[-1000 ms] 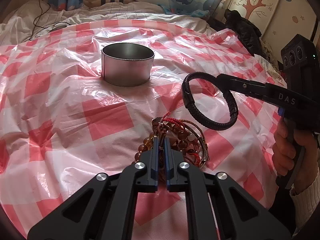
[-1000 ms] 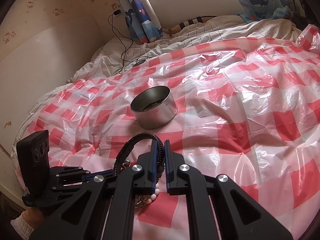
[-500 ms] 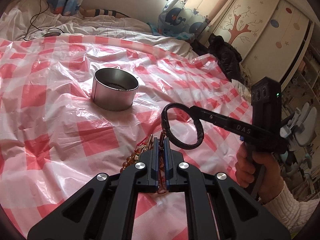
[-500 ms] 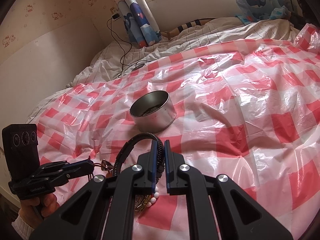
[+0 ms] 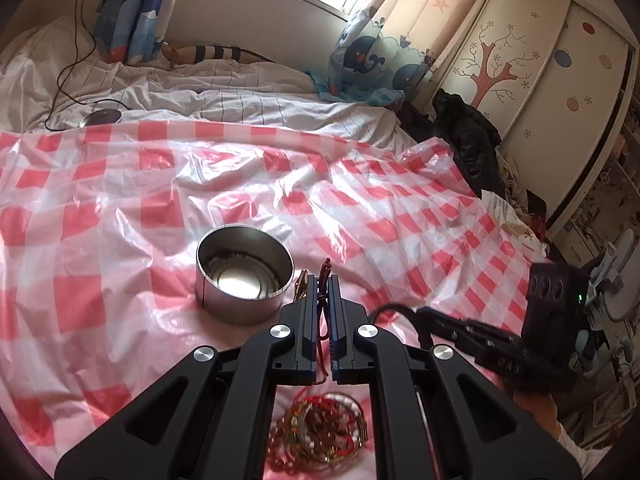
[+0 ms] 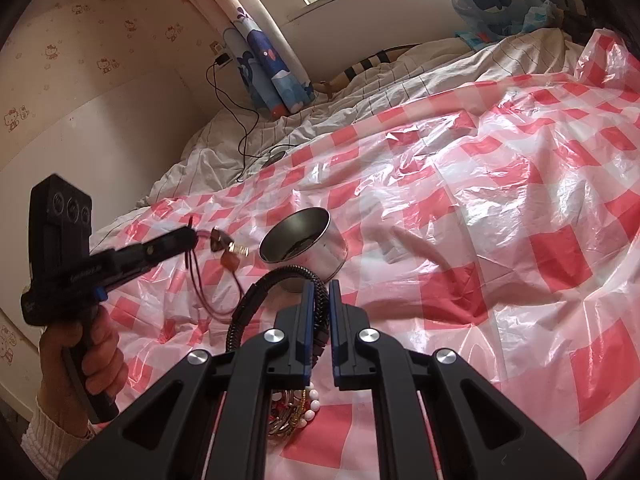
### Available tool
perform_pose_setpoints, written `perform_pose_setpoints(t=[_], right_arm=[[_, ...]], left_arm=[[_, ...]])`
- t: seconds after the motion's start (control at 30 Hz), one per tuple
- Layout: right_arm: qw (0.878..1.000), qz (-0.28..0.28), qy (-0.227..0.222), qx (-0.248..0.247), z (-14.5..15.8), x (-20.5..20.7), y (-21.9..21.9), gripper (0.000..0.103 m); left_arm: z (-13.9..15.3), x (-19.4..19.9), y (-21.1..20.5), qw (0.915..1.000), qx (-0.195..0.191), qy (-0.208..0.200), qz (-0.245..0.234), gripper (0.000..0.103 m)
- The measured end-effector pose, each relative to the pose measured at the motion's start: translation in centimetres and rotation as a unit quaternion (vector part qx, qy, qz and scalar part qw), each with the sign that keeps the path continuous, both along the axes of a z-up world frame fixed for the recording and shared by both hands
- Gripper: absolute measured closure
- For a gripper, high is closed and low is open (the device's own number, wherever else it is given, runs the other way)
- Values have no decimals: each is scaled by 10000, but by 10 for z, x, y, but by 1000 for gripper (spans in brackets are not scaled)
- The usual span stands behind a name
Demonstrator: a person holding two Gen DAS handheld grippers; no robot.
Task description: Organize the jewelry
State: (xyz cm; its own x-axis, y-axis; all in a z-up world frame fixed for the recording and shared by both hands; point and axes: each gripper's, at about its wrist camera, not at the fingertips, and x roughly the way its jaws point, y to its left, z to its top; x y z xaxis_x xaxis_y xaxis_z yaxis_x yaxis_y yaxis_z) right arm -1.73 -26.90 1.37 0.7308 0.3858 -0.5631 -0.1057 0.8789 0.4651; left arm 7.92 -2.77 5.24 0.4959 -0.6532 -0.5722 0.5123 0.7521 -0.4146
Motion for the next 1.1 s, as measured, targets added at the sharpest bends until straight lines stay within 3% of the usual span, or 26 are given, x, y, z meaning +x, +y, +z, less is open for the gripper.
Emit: perform_pose_setpoints(t=[0.13,0.23,0.3,0.37,0.5,0.57,0.6,0.73,0.9,1.03,1.1], right_arm=[[10000,-11,-19,43,0,0,-2,95],[10000,1,-34,48,0,1,-2,95],[10000,6,-42,18,0,2,-2,95],[10000,3,-45,2,0,1,-2,95],[9999,6,-40,-140,1,6,2,95],[9998,40,-64,-189,4,14,6,95],[9997,71,-89,-196,7,17,8,95],[9992,129,-166,-331,11,45,25,95],[9984,176,-111,-526,2,98,58,95],[9971,124,71,-750,-15,130,75,95],[9962,72,178,-851,-22,143,77,95]], left_arm=[[-2,35,-12,9997,24,-22,226,99],[-28,67,-17,9981,231,171,542,99],[-56,88,-26,9923,925,455,687,98],[-80,101,-30,9810,1568,847,766,97],[-67,84,-9,9834,1438,738,826,86],[-54,67,2,9809,1584,522,998,45],[-47,56,8,9811,1590,358,1042,42],[-36,16,38,9827,1461,170,1123,40],[-55,-25,75,9804,1215,354,1508,34],[-79,-28,79,9814,1068,751,1404,34],[-83,-28,70,9825,1166,716,1262,34]])
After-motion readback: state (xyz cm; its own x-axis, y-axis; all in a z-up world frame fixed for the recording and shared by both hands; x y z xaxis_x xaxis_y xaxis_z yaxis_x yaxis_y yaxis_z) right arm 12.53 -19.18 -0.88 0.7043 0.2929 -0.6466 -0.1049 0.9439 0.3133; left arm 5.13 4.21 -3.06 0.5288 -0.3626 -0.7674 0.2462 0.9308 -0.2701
